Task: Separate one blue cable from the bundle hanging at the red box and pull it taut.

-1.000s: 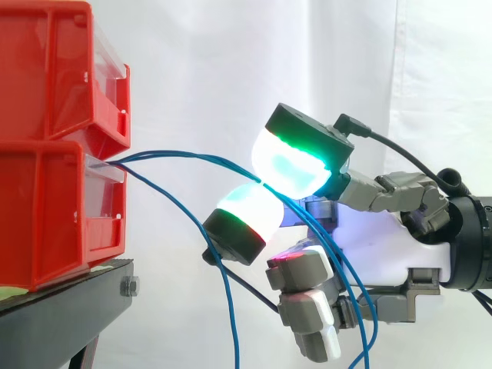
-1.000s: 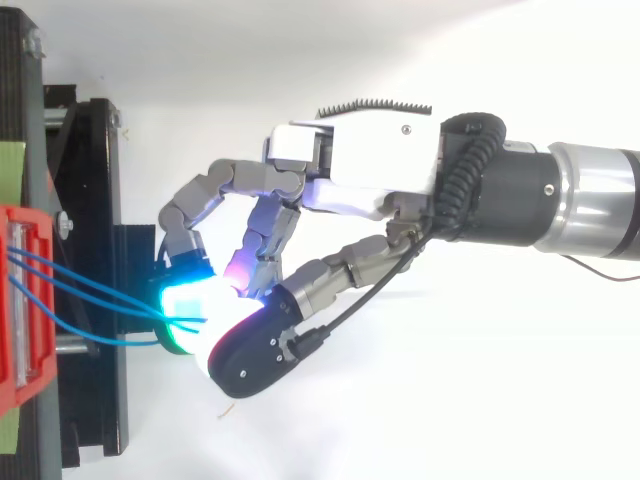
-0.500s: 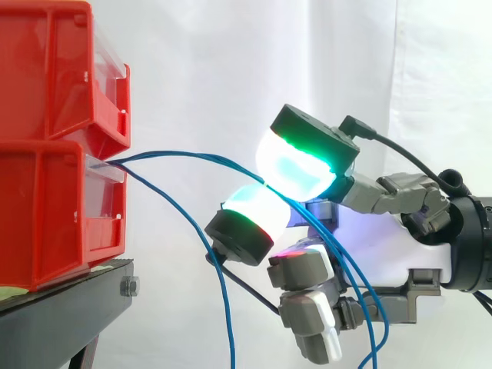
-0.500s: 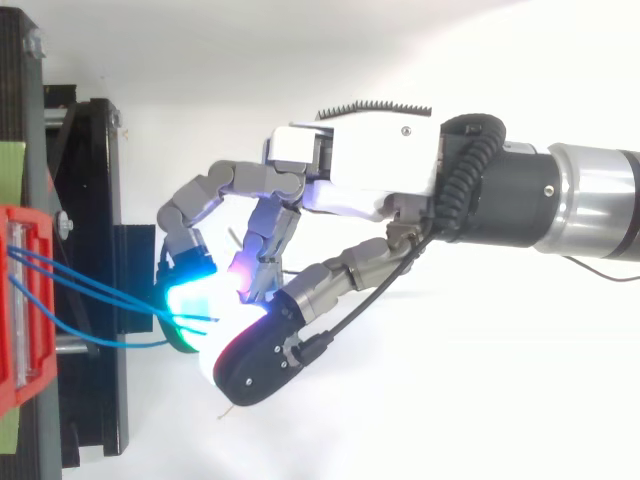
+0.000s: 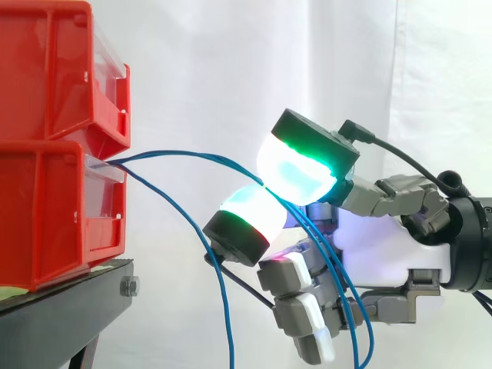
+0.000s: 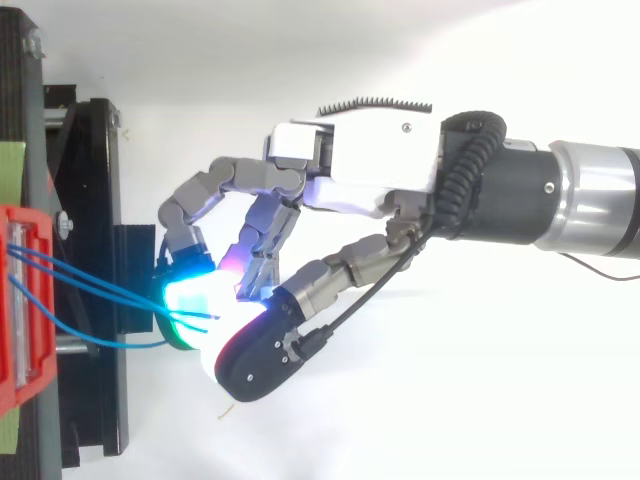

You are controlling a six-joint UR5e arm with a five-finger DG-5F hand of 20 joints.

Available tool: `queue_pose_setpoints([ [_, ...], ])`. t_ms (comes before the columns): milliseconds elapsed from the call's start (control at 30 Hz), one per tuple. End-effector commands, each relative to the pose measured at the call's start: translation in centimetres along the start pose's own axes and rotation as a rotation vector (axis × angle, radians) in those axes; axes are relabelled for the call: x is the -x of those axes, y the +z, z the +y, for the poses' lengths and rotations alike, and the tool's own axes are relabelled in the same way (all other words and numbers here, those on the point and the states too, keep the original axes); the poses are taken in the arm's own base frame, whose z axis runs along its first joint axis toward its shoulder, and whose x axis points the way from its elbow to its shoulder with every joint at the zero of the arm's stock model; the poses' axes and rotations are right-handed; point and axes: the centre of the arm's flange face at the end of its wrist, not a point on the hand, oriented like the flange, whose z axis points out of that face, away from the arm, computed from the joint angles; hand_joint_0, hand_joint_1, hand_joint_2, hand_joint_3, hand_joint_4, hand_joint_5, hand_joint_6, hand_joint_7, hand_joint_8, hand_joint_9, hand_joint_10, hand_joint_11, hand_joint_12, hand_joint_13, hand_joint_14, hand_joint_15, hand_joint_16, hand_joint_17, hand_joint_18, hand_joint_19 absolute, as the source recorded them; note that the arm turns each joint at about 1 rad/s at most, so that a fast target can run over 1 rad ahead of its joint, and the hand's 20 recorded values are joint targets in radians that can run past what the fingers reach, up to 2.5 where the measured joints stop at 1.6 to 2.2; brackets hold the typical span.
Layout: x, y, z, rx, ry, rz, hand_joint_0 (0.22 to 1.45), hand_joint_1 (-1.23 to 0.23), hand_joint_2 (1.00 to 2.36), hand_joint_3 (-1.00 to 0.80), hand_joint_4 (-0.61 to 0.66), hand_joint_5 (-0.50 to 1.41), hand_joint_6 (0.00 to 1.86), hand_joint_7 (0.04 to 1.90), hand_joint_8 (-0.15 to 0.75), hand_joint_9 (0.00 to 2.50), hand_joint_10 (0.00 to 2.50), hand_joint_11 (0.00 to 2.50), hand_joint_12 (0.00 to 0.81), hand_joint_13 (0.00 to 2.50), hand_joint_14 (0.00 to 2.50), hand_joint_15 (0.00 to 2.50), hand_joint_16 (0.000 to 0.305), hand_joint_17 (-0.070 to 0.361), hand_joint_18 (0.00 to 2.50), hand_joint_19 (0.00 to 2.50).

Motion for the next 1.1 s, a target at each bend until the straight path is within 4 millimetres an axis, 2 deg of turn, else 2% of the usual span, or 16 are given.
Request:
queue_pose_setpoints([
  [0, 0.04, 0.0, 0.0, 0.0, 0.0, -0.001, 0.88, -0.9, 1.0, -0.49, -0.24, -0.19, 0.94, 1.19, 0.291, 1.12, 0.01, 1.01, 0.344, 1.15, 0.02, 0.74, 0.039, 0.088, 0.97, 0.76],
  [67, 0.01, 0.0, 0.0, 0.0, 0.0, 0.002, 0.89, -0.91, 1.0, -0.48, -0.2, -0.18, 0.96, 1.14, 0.305, 1.17, 0.01, 1.19, 0.349, 1.14, 0.02, 0.75, 0.039, 0.088, 0.96, 0.76],
  [133, -0.11, 0.01, 0.0, 0.0, -0.001, 0.004, 0.89, -0.93, 1.0, -0.5, -0.16, -0.18, 0.96, 1.08, 0.31, 1.18, 0.01, 1.2, 0.351, 1.15, 0.03, 0.75, 0.039, 0.088, 0.97, 0.74],
  [167, 0.01, 0.02, 0.02, 0.002, -0.001, 0.002, 0.86, -0.95, 1.0, -0.5, -0.07, -0.17, 0.95, 1.04, 0.31, 1.19, 0.01, 1.22, 0.353, 1.15, 0.02, 0.74, 0.039, 0.087, 1.0, 0.7],
  [267, -0.11, 0.02, 0.02, 0.002, -0.001, 0.004, 0.8, -0.97, 1.0, -0.5, 0.04, -0.16, 0.94, 1.07, 0.326, 1.18, 0.02, 1.22, 0.357, 1.16, 0.03, 0.73, 0.039, 0.088, 1.04, 0.67],
  [300, -0.1, 0.0, -0.04, 0.002, -0.003, 0.004, 0.79, -0.97, 1.0, -0.5, 0.04, -0.16, 0.94, 1.1, 0.33, 1.18, 0.01, 1.22, 0.357, 1.16, 0.03, 0.73, 0.039, 0.088, 1.05, 0.67],
  [367, -0.11, 0.05, 0.05, 0.005, -0.002, 0.003, 0.71, -0.93, 1.0, -0.5, 0.01, -0.14, 0.93, 1.3, 0.341, 1.21, 0.01, 1.2, 0.367, 1.18, 0.03, 0.74, 0.039, 0.087, 1.05, 0.69],
  [500, 0.01, 0.03, 0.03, 0.003, -0.002, 0.002, 0.62, -0.79, 1.0, -0.5, -0.02, -0.1, 0.9, 1.33, 0.342, 1.24, 0.02, 1.0, 0.364, 1.2, 0.02, 0.73, 0.04, 0.09, 1.07, 0.75],
  [600, -0.11, 0.01, -0.02, 0.003, -0.002, 0.004, 0.61, -0.77, 1.0, -0.5, -0.06, -0.1, 0.89, 1.34, 0.337, 1.24, 0.02, 0.91, 0.358, 1.21, 0.02, 0.72, 0.04, 0.089, 1.08, 0.77],
  [700, -0.11, 0.01, -0.02, 0.003, -0.002, 0.004, 0.6, -0.69, 1.0, -0.5, -0.07, -0.09, 0.85, 1.23, 0.327, 1.19, 0.02, 0.71, 0.359, 1.21, 0.02, 0.69, 0.041, 0.092, 1.08, 0.77],
  [733, -0.13, 0.05, 0.05, 0.005, -0.002, 0.005, 0.6, -0.67, 1.0, -0.5, -0.04, -0.08, 0.83, 1.17, 0.325, 1.15, 0.02, 0.63, 0.357, 1.2, 0.02, 0.68, 0.041, 0.093, 1.08, 0.77],
  [767, -0.11, 0.05, 0.05, 0.005, -0.002, 0.003, 0.6, -0.65, 1.0, -0.5, -0.02, -0.07, 0.79, 1.18, 0.323, 1.14, 0.01, 0.59, 0.357, 1.2, 0.02, 0.68, 0.041, 0.093, 1.07, 0.78],
  [933, -0.13, 0.05, 0.05, 0.005, -0.002, 0.005, 0.61, -0.66, 1.01, -0.41, 0.05, -0.06, 0.68, 1.25, 0.334, 1.1, 0.02, 0.62, 0.37, 1.17, 0.02, 0.68, 0.043, 0.097, 1.06, 0.78],
  [1000, -0.11, 0.05, 0.05, 0.005, -0.002, 0.003, 0.61, -0.69, 1.01, -0.37, 0.07, -0.08, 0.69, 1.2, 0.345, 1.05, 0.02, 0.68, 0.382, 1.15, 0.02, 0.69, 0.045, 0.101, 1.07, 0.77],
  [1067, -0.24, 0.01, -0.02, 0.003, -0.002, 0.007, 0.61, -0.76, 1.01, -0.33, 0.11, -0.12, 0.76, 1.07, 0.359, 1.01, 0.02, 0.74, 0.402, 1.13, 0.02, 0.68, 0.049, 0.11, 1.07, 0.75],
])
